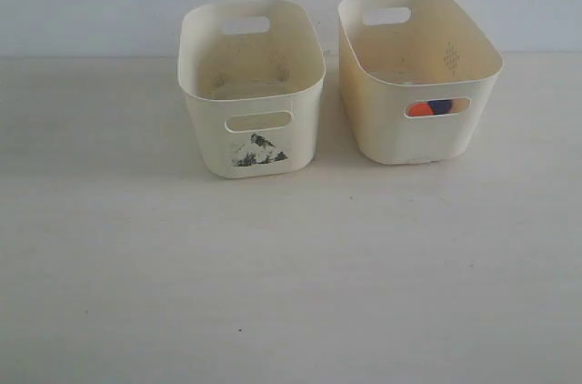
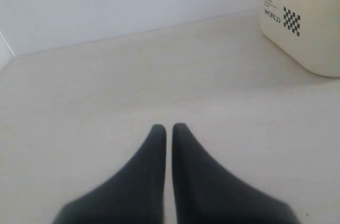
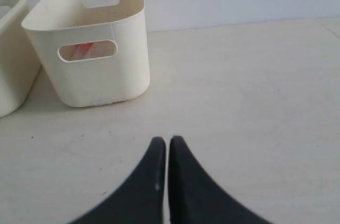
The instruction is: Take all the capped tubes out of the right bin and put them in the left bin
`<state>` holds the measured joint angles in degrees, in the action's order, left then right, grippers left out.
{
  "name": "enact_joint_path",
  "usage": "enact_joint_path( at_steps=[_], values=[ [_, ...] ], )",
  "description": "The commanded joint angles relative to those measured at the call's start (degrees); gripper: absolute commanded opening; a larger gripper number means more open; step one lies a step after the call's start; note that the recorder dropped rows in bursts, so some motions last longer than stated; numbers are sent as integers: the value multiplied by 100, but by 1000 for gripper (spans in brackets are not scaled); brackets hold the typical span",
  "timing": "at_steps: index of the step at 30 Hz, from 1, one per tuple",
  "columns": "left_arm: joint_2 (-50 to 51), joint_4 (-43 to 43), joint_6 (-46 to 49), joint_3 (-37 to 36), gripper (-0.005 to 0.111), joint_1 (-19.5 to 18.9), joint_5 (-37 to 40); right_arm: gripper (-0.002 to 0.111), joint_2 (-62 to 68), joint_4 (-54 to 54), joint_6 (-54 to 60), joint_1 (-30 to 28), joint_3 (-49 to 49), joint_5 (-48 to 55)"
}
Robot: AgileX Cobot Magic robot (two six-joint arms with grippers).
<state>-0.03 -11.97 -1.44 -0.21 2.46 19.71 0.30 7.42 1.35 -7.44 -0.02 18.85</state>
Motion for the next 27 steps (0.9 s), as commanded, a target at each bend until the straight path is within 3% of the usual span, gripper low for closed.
enact_joint_path(
  at_steps=[1,15,19,22,27],
  values=[
    [3,18,-54,21,4,8,-23,2,-30,-23,4,13,2,-31],
    [3,18,-54,21,4,8,-23,2,-30,-23,4,13,2,-97],
    [3,18,-54,21,4,8,-23,2,-30,281,4,13,2,-879],
    [3,18,-54,21,4,8,-23,2,-30,407,-52,13,2,-2177],
    [3,18,-54,21,4,8,-23,2,-30,407,-135,13,2,-2342]
  ],
)
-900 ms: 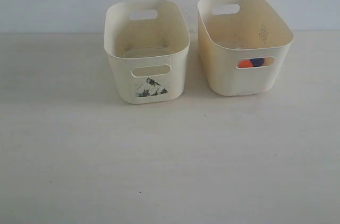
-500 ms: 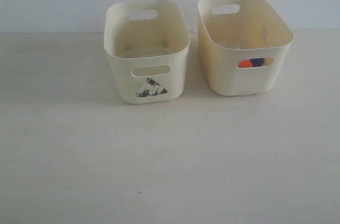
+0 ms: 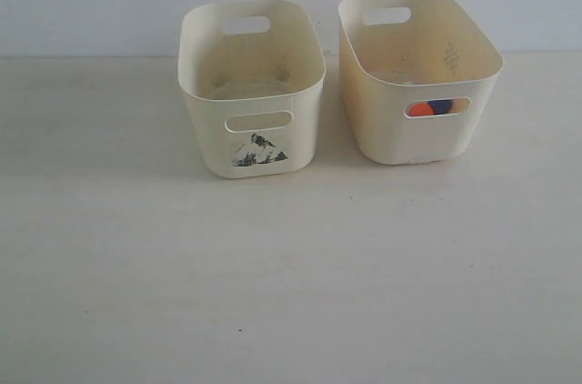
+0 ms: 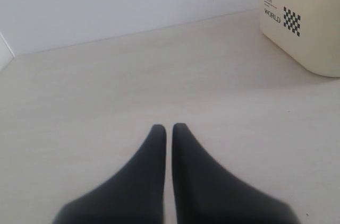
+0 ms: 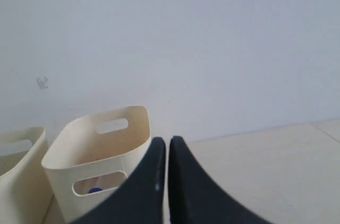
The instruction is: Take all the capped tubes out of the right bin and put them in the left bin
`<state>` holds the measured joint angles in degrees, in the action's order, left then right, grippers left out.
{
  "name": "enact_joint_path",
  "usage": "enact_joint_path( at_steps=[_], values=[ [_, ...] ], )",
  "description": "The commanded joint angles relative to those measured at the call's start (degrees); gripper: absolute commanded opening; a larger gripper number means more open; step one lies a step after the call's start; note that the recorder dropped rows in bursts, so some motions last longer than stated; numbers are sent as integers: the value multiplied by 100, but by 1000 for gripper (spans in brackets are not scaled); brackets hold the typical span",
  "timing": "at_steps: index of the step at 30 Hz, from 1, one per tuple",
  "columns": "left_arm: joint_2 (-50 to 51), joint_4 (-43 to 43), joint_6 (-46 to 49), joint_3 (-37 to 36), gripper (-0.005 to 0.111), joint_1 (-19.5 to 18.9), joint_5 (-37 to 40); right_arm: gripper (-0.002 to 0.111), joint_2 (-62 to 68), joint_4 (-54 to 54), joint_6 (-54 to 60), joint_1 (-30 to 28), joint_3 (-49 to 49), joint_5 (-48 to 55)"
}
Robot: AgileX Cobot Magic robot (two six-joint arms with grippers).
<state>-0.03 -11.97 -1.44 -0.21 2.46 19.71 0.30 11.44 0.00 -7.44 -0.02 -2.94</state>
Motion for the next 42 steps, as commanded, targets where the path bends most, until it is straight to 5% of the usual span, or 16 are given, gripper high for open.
enact_joint_path(
  at_steps=[1,7,12,20,33,42],
  values=[
    [3,18,-54,21,4,8,-23,2,-30,5,0,13,2,-162],
    [3,18,-54,21,4,8,-23,2,-30,5,51,3,40,-984],
    [3,18,-54,21,4,8,-23,2,513,-169,797,3,1398,-828],
    [3,18,-54,21,4,8,-23,2,3103,-148,1379,3,3480,694],
    [3,18,-54,21,4,8,-23,2,5228,-148,876,3,4494,-2221],
    [3,18,-54,21,4,8,-23,2,5227,-148,866,3,4494,-2555]
  ],
)
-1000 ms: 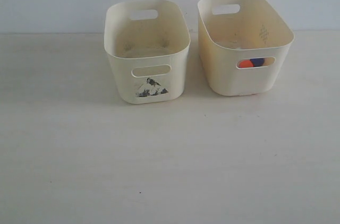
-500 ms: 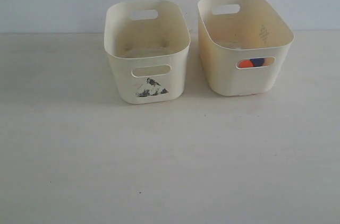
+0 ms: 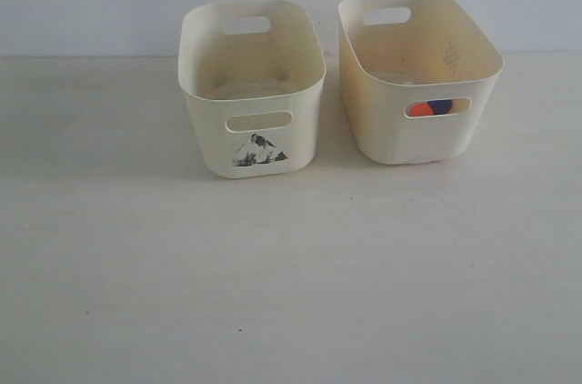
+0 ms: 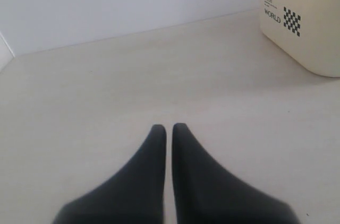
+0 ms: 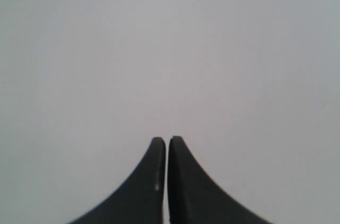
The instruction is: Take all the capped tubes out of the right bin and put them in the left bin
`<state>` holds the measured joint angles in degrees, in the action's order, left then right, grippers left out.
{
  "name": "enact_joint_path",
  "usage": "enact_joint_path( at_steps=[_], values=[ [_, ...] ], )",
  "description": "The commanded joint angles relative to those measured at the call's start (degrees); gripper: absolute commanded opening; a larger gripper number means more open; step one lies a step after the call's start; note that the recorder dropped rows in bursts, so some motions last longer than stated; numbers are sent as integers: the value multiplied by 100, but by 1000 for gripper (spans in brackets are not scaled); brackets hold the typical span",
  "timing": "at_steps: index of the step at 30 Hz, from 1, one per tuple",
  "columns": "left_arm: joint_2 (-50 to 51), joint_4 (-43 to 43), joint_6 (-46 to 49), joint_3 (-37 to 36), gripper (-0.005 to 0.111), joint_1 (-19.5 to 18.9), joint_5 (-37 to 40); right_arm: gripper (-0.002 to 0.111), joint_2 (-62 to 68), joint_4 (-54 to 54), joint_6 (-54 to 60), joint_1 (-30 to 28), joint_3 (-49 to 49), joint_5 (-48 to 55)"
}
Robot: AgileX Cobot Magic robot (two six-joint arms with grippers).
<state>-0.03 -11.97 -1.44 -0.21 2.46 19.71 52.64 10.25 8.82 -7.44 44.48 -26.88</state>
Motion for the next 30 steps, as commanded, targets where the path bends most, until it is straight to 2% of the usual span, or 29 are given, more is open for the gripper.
enact_joint_path(
  at_steps=[1,6,9,14,19,24,30],
  values=[
    [3,18,-54,21,4,8,-23,2,-6,-28,-16,3,44,-162],
    [3,18,-54,21,4,8,-23,2,64,-44,-16,3,44,-151],
    [3,18,-54,21,4,8,-23,2,263,-523,-50,3,44,20],
    [3,18,-54,21,4,8,-23,2,924,-1356,-610,15,409,1075],
    [3,18,-54,21,4,8,-23,2,1808,-1381,-882,324,1679,3474],
    [3,18,-54,21,4,8,-23,2,2759,-1381,-882,881,3138,5273],
    [3,18,-54,21,4,8,-23,2,3969,-1286,-882,1372,5342,7706]
  ],
)
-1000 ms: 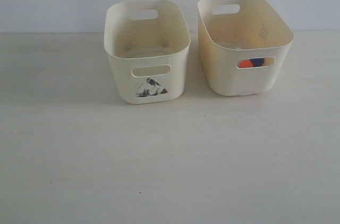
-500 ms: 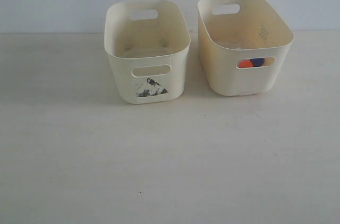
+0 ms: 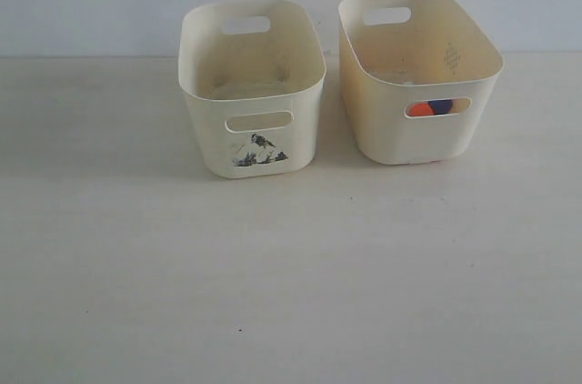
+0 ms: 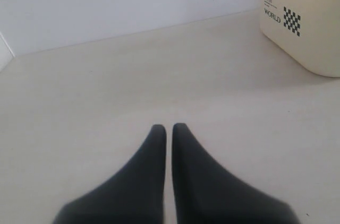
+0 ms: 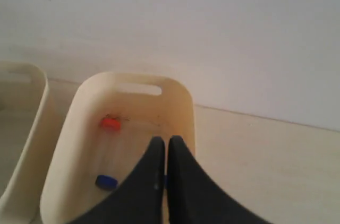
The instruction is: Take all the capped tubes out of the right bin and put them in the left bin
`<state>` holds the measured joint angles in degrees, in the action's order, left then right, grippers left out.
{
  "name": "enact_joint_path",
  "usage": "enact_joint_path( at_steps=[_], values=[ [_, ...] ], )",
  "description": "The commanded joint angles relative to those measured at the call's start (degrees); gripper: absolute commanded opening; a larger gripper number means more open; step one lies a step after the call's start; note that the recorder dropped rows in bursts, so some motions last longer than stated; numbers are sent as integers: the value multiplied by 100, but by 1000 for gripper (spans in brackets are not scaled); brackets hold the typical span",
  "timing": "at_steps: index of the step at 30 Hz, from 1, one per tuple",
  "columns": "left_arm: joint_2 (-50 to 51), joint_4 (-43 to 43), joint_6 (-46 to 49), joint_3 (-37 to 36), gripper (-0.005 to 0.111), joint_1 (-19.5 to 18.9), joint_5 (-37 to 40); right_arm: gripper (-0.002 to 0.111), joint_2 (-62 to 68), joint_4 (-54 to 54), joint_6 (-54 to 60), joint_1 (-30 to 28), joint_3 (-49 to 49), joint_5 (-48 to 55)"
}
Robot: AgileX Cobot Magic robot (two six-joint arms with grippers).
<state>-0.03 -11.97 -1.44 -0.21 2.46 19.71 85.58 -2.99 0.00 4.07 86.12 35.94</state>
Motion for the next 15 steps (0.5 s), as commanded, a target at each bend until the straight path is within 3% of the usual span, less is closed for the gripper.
enact_joint_path(
  at_steps=[1,8,15],
  values=[
    [3,18,-54,21,4,8,-23,2,915,53,0,249,1574,1776],
    [3,18,-54,21,4,8,-23,2,2619,200,0,287,3950,3402],
    [3,18,-54,21,4,8,-23,2,3861,417,0,287,4999,3402]
  ],
)
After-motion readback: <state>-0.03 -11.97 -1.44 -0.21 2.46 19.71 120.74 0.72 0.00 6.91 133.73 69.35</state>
